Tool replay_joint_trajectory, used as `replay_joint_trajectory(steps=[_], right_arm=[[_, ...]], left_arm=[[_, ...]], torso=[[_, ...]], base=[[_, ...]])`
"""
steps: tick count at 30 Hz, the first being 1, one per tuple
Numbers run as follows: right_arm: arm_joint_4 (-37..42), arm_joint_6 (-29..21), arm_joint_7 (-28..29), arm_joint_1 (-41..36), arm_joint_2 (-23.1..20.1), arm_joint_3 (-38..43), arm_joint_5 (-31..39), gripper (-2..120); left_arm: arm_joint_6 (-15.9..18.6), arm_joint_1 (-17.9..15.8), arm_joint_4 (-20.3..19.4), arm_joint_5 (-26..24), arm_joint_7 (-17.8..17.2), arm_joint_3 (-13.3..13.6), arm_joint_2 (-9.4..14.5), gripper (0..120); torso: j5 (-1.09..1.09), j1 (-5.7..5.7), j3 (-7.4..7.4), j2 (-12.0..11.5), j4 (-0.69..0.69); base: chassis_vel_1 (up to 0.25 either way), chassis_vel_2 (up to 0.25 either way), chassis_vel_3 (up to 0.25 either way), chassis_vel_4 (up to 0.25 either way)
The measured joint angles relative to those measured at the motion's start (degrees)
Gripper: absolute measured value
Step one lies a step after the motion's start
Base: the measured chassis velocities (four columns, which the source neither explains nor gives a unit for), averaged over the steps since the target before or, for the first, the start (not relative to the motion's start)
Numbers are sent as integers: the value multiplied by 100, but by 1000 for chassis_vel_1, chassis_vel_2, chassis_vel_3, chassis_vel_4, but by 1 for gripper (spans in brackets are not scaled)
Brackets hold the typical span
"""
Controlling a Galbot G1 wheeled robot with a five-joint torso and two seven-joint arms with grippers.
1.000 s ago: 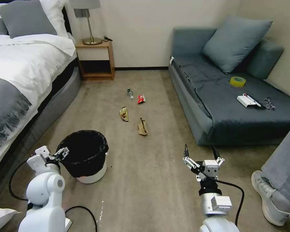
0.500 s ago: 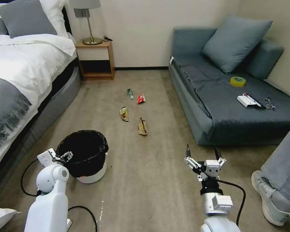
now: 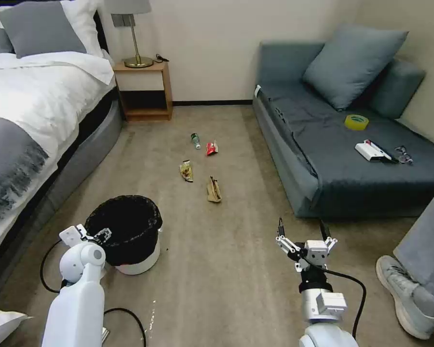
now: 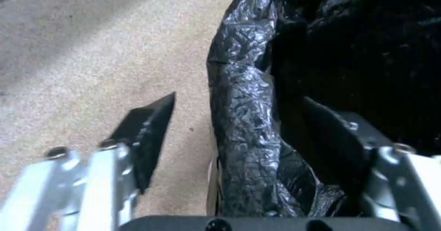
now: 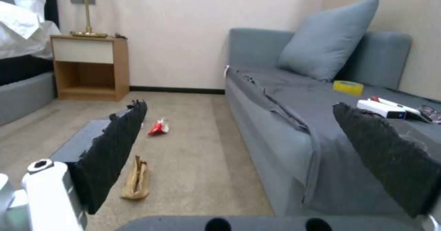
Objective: Pick up the trash bin, then pick up the garbage on the floor and place it into the trash bin.
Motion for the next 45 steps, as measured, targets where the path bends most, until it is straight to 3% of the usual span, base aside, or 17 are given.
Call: replay_joint_trajectory(steps=[16,28,30,33,37,45], right_arm=[[34,145,4,15,-27,66,1,100],[72,414,6,109,-48,139,314,100],[116,473,-28,126,-61,154,515,100],[141,565,-70,144,-64,159,721,100],[149,816,-238,208,-61,233,983,100],[176,917,-336,217,-124,387,1146,100]], left_arm=[[-19,119,-33,-130,56,-52,-76,9],[-102,269,-380,-43,129,-102,-160,4],[-77,351,-664,-23,165,-116,-175,2],[-76,438,-979,63,178,-159,-183,2],[-87,707,-1745,375,355,-216,-250,2],[-87,1177,-2487,1171,781,-293,-453,2]], torso=[[-2,0,0,1,0],[-20,1,4,-2,-5],[-25,1,6,-4,-8],[-12,1,5,-3,-6],[-7,1,3,-3,-3],[-6,0,2,-2,-2]], base=[[0,0,0,0],[0,0,0,0],[0,0,0,0],[0,0,0,0],[0,0,0,0],[0,0,0,0]])
